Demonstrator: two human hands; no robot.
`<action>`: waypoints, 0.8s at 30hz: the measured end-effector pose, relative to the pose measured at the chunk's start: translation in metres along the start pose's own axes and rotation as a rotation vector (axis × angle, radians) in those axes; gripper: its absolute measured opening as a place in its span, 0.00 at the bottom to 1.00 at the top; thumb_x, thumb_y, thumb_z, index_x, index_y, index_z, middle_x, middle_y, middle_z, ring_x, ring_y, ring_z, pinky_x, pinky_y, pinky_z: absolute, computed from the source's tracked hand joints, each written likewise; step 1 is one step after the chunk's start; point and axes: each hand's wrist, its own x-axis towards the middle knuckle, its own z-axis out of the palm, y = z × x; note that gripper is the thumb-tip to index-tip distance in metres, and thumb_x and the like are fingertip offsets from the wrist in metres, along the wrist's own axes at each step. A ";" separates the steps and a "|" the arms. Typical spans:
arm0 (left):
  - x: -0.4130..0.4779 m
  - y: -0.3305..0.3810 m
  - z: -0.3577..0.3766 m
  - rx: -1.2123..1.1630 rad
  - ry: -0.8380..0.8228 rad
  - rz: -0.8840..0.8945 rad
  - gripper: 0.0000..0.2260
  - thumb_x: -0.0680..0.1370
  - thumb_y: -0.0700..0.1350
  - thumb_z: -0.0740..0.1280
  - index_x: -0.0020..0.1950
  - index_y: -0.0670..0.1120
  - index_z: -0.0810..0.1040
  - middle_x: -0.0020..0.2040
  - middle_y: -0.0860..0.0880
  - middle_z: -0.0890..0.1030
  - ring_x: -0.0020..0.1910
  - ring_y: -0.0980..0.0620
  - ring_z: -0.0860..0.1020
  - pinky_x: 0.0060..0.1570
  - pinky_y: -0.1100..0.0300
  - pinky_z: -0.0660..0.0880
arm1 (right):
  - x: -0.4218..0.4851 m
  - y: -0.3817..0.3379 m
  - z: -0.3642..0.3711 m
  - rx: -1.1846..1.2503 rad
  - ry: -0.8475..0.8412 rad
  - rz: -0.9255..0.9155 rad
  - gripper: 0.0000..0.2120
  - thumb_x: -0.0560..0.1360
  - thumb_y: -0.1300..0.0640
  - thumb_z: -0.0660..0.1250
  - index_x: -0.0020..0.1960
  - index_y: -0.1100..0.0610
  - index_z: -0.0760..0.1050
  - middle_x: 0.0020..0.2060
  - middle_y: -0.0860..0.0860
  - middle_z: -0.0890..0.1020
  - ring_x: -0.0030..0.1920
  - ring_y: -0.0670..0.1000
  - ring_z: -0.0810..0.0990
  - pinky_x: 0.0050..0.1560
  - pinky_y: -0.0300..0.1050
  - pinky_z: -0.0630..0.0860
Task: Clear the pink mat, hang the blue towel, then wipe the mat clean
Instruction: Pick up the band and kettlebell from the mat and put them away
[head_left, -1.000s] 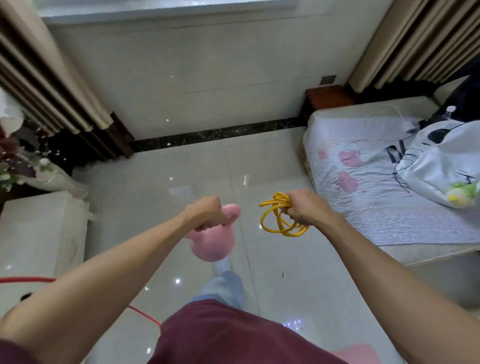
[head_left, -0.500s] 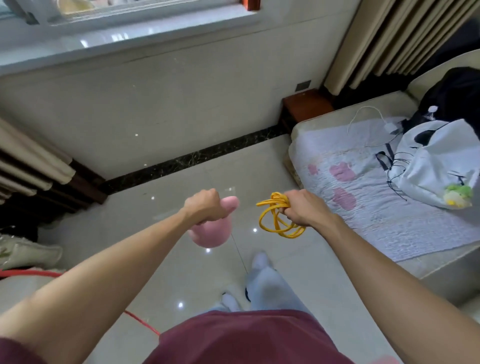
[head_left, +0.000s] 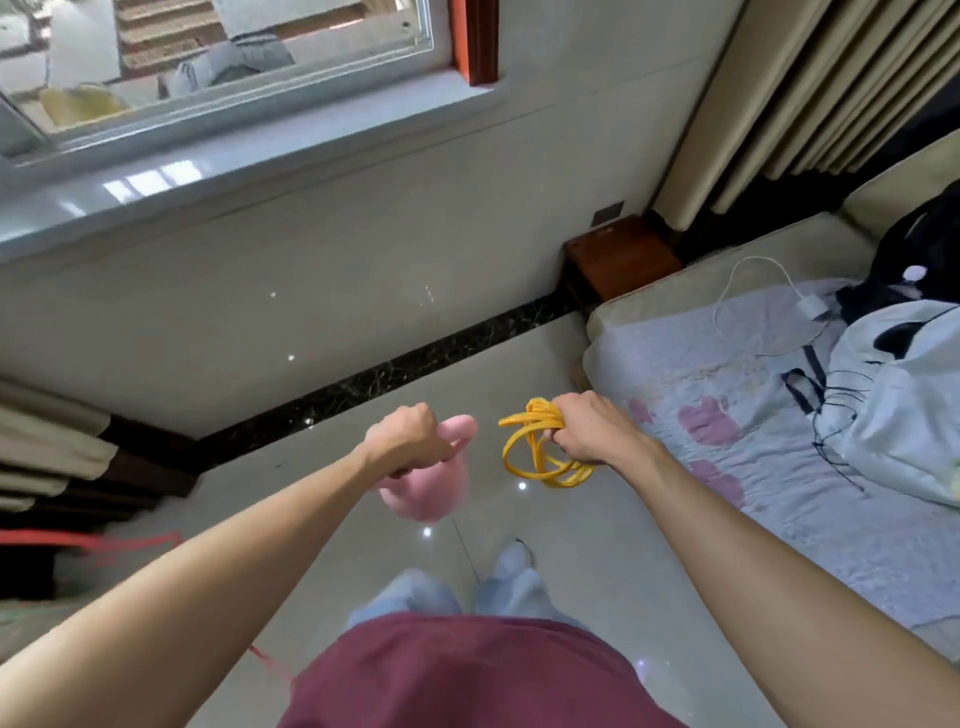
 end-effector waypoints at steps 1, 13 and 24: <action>0.010 0.005 -0.009 0.015 0.010 0.002 0.13 0.72 0.54 0.67 0.47 0.44 0.76 0.41 0.48 0.79 0.40 0.45 0.81 0.35 0.59 0.72 | 0.010 0.001 -0.009 -0.005 0.005 0.008 0.09 0.76 0.50 0.65 0.53 0.53 0.77 0.53 0.57 0.81 0.56 0.62 0.78 0.49 0.51 0.74; 0.163 0.052 -0.107 0.064 -0.096 0.124 0.07 0.72 0.48 0.66 0.44 0.44 0.73 0.35 0.48 0.76 0.30 0.48 0.76 0.27 0.63 0.69 | 0.142 0.022 -0.082 0.088 0.011 0.162 0.09 0.78 0.50 0.64 0.53 0.55 0.77 0.50 0.56 0.81 0.51 0.61 0.80 0.43 0.47 0.71; 0.292 0.099 -0.184 0.256 -0.111 0.352 0.13 0.73 0.50 0.65 0.53 0.45 0.76 0.44 0.49 0.77 0.44 0.46 0.78 0.40 0.58 0.73 | 0.233 0.025 -0.133 0.234 0.034 0.414 0.08 0.76 0.50 0.64 0.49 0.54 0.76 0.49 0.56 0.82 0.51 0.61 0.80 0.48 0.50 0.76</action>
